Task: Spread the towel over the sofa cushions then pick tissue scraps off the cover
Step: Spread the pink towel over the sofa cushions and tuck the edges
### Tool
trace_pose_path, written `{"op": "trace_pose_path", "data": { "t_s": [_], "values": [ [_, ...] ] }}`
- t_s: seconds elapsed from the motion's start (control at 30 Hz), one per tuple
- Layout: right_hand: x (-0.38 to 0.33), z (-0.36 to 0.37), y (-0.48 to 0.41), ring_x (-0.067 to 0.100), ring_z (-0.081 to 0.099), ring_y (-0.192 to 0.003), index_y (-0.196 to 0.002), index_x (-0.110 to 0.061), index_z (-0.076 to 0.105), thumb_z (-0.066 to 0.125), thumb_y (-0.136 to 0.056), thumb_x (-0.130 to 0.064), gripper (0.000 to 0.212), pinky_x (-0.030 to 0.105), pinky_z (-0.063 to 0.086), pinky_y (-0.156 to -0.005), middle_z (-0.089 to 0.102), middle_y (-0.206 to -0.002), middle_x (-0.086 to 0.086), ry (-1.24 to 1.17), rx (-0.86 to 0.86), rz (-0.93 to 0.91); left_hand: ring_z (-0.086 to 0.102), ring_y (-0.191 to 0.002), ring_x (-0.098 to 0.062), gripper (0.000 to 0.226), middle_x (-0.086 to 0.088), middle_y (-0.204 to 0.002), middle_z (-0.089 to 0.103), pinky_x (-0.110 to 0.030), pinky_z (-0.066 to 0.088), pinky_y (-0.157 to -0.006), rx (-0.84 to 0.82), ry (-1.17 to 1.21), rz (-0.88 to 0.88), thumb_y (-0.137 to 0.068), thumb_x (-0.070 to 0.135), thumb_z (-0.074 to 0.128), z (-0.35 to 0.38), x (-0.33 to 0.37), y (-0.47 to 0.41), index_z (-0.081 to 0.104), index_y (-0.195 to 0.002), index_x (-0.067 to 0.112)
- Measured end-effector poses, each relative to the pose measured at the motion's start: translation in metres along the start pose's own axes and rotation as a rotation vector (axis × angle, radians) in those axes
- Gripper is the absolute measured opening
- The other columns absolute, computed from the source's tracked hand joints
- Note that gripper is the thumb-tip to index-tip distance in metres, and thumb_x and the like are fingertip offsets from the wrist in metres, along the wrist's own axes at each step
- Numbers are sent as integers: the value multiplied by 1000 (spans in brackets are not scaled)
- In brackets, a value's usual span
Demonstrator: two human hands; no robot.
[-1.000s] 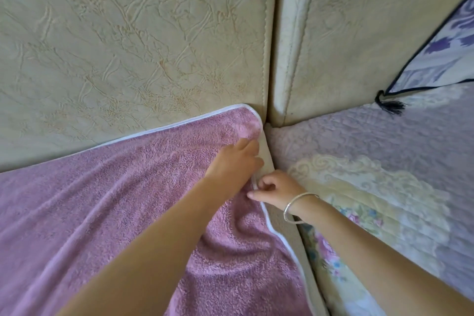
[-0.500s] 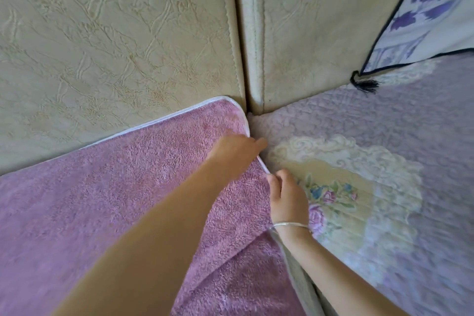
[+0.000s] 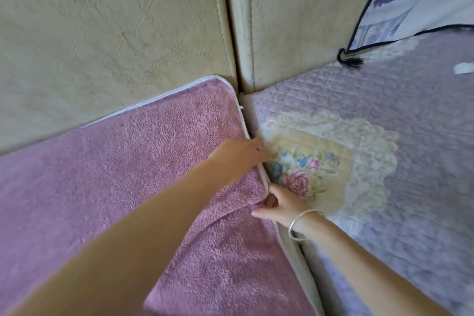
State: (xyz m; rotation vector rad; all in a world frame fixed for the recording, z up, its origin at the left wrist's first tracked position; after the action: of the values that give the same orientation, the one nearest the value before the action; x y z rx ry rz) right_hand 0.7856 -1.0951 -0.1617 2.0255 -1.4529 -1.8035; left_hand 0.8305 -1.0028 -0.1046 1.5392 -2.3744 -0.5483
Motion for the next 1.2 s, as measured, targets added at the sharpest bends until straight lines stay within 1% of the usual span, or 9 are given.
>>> {"op": "trace_pose_path", "data": {
  "t_s": [0.23, 0.43, 0.5, 0.57, 0.7, 0.83, 0.93, 1.1, 1.2],
  "values": [
    [9, -11, 26, 5, 32, -51, -61, -23, 31, 65, -83, -16, 41, 16, 29, -47, 35, -58, -5, -11, 197, 21, 50, -117, -27, 38, -8, -123, 50, -40, 52, -89, -43, -39, -119, -90, -3, 47, -1, 22, 5, 50, -125, 12],
    [52, 4, 65, 1, 43, -60, -100, -5, 58, 63, -87, -11, 16, 5, 37, -52, 45, -66, -10, -290, 390, 128, 44, -120, -25, 34, -6, -124, 48, -40, 49, -88, -42, 25, -193, -90, -1, 48, 10, 33, 12, 53, -121, 14],
    [54, 14, 73, 7, 43, -60, -82, -9, 58, 59, -90, -20, 14, 14, 35, -50, 45, -63, -4, -350, 358, 149, 48, -120, -26, 33, -5, -126, 48, -41, 49, -91, -71, 0, -119, -91, 2, 49, 12, 47, 12, 53, -120, 16],
    [60, 26, 85, 10, 36, -55, -61, -16, 40, 54, -91, -34, 38, 19, 26, -50, 36, -57, -2, -311, 219, 182, 51, -119, -25, 33, -3, -128, 47, -41, 51, -91, -123, -10, -9, -93, 3, 47, 16, 65, 15, 52, -122, 19],
    [83, 45, 123, 13, 44, -76, -78, -11, 47, 62, -87, -25, 23, 25, 30, -63, 46, -79, 7, -387, 26, 213, 50, -119, -23, 31, -1, -127, 51, -38, 51, -90, -290, -72, 134, -96, 13, 45, 28, 95, 27, 52, -125, 22],
    [102, 45, 146, 10, 35, -54, -56, -20, 32, 56, -91, -22, 43, 18, 27, -47, 35, -54, -5, -74, 173, 269, 59, -107, -24, 25, -1, -118, 58, -37, 54, -85, -262, -36, 35, -95, 13, 49, 30, 99, 31, 56, -118, 18],
    [111, 53, 168, 5, 27, -47, -56, -21, 25, 52, -94, -22, 47, 14, 34, -48, 29, -52, -5, -67, 276, 299, 62, -98, -24, 22, -1, -113, 57, -40, 56, -79, -198, -48, -55, -93, 10, 52, 27, 100, 36, 54, -114, 16],
    [117, 66, 188, 5, 30, -46, -54, -23, 32, 53, -93, -27, 44, 16, 33, -45, 32, -51, -6, -139, 372, 301, 59, -101, -28, 39, -5, -117, 52, -38, 50, -71, -98, -31, -90, -86, -10, 48, 34, 122, 46, 53, -117, 14],
    [121, 77, 192, 10, 43, -53, -66, -16, 53, 59, -87, -38, 31, 19, 30, -52, 45, -57, -4, -250, 288, 284, 55, -112, -27, 41, -3, -128, 48, -41, 54, -81, -145, 20, 41, -91, -3, 46, 43, 147, 53, 48, -126, 19]
  ]
}}
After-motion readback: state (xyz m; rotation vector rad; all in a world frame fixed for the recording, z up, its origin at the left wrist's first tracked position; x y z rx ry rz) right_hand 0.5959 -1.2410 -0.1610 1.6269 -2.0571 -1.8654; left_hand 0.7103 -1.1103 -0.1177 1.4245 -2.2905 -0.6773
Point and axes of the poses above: each hand's wrist, its own y-axis away from the middle knuckle, its own z-axis out of the palm, x = y × z, the point moved 6 cm from there along -y, towards the middle knuckle
